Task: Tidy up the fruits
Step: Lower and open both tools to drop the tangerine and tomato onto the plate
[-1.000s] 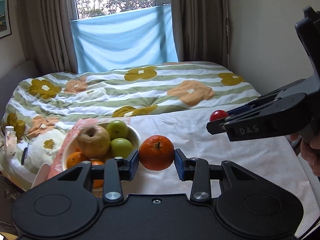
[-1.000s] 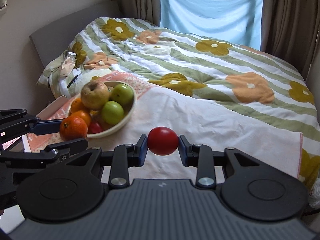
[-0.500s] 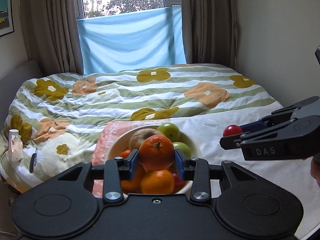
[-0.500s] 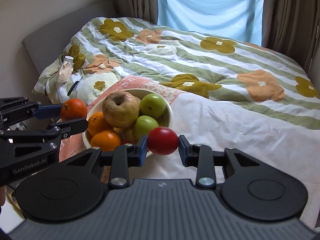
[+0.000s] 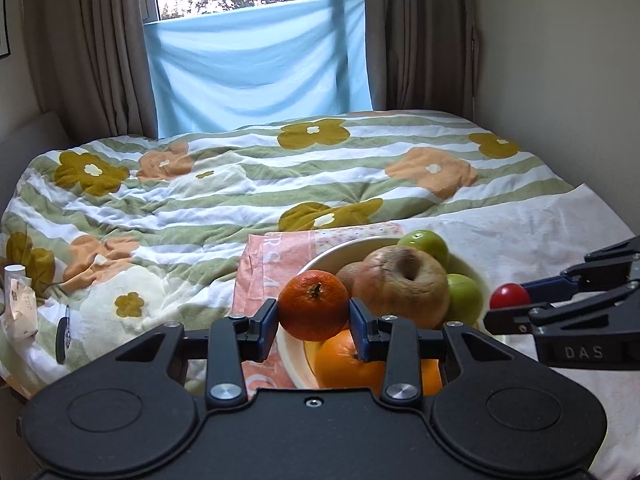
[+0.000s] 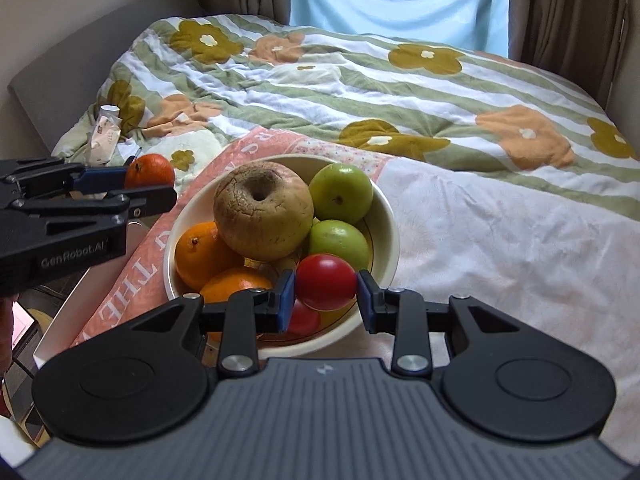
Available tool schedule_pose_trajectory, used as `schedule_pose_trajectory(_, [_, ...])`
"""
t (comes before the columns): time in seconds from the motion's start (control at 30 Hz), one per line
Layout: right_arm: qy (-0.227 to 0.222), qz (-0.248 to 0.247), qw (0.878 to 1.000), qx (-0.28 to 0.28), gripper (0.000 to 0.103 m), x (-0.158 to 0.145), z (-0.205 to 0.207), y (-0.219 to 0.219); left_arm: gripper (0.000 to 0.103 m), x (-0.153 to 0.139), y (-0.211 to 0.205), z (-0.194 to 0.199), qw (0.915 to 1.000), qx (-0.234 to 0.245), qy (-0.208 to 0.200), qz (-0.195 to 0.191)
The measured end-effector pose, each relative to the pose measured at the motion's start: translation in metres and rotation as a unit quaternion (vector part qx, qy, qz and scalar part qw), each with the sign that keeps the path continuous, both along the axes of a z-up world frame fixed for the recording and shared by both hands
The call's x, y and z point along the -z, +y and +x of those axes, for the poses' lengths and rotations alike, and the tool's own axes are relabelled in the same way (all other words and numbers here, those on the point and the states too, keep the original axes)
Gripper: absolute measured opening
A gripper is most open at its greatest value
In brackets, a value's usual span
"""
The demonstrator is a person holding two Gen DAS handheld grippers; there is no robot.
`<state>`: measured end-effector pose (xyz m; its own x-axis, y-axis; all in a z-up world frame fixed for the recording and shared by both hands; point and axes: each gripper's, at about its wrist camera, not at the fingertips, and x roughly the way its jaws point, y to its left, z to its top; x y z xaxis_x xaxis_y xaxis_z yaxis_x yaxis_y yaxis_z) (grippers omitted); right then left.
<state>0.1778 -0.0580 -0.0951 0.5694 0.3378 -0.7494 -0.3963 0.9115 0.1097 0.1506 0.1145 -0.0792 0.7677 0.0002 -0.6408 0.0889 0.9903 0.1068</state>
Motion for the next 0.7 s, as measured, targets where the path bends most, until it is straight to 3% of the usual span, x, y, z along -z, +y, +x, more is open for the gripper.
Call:
schedule_pose_trajectory(0.57, [0.027,0.000,0.999,0.039,0.048,0.024,0.009,0.010,0.042,0.033,0.020,0.053,0.9986,0.046,0.026,0.000])
schedule_pose_trajectory(0.67, [0.029,0.000,0.999,0.038,0.048,0.023,0.010,0.011,0.043,0.034,0.019,0.058,0.9982,0.051,0.030,0.000])
schedule_pose_trajectory(0.7, [0.029,0.000,0.999,0.038,0.048,0.023,0.010,0.011,0.049,0.034,0.019,0.058,0.9982,0.054,0.028,0.001])
